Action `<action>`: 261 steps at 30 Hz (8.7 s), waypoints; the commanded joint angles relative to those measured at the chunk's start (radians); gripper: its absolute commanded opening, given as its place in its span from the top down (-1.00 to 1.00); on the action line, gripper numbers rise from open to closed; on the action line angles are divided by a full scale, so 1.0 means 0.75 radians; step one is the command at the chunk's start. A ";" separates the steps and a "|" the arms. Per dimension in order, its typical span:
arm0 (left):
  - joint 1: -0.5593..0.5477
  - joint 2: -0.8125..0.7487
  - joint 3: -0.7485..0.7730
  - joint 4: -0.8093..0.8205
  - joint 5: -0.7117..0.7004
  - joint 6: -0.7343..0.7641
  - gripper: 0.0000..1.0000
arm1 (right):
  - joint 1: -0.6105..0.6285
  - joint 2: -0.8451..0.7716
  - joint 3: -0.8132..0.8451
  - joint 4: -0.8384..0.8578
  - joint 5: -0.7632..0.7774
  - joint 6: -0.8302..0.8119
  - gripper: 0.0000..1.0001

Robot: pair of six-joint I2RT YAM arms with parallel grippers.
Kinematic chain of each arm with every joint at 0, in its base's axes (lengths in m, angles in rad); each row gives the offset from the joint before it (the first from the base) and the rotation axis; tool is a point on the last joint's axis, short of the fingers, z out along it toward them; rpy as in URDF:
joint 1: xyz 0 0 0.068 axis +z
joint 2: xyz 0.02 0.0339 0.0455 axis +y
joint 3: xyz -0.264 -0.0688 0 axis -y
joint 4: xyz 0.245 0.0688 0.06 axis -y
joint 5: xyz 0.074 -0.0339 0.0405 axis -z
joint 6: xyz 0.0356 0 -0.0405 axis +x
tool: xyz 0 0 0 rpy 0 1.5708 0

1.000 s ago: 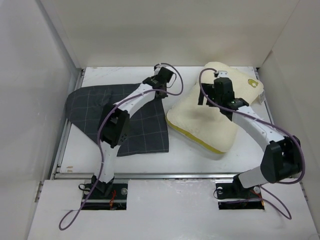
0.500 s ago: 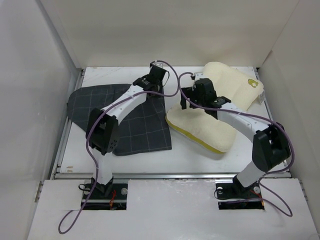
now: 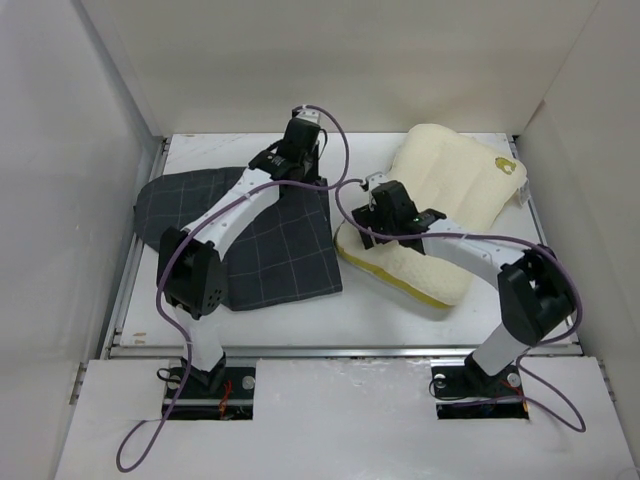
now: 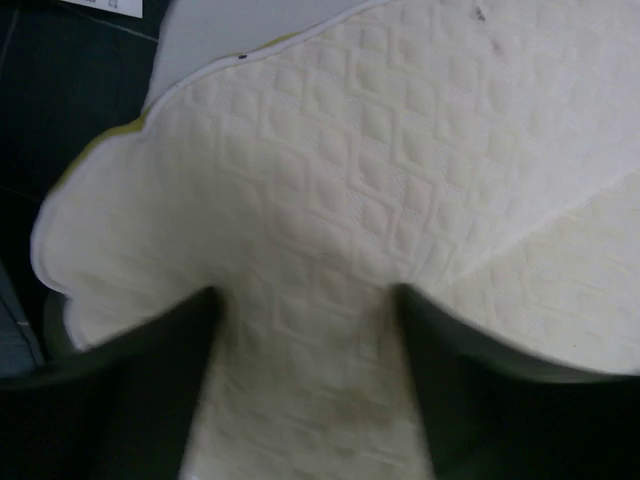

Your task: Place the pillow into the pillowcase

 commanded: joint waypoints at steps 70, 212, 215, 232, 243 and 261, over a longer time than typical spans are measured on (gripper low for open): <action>0.009 0.071 -0.437 0.187 0.032 -0.328 -0.40 | -0.041 -0.028 0.031 0.173 -0.148 0.066 -1.00; 0.068 0.444 0.649 -0.167 0.259 0.034 0.45 | -0.069 0.545 0.450 0.703 -0.571 0.411 0.60; 0.103 0.432 0.619 -0.185 0.203 0.022 0.07 | -0.106 0.449 0.350 0.684 -0.559 0.399 -0.03; 0.119 0.499 0.574 -0.255 -0.044 0.034 0.36 | -0.182 0.471 0.540 0.118 -0.040 0.070 -1.00; 0.119 0.483 0.668 -0.224 0.062 0.081 1.00 | -0.182 0.744 0.639 -0.067 -0.211 0.133 1.00; -0.069 0.389 0.783 -0.261 0.379 0.144 1.00 | -0.123 0.281 0.299 0.796 -0.152 0.597 1.00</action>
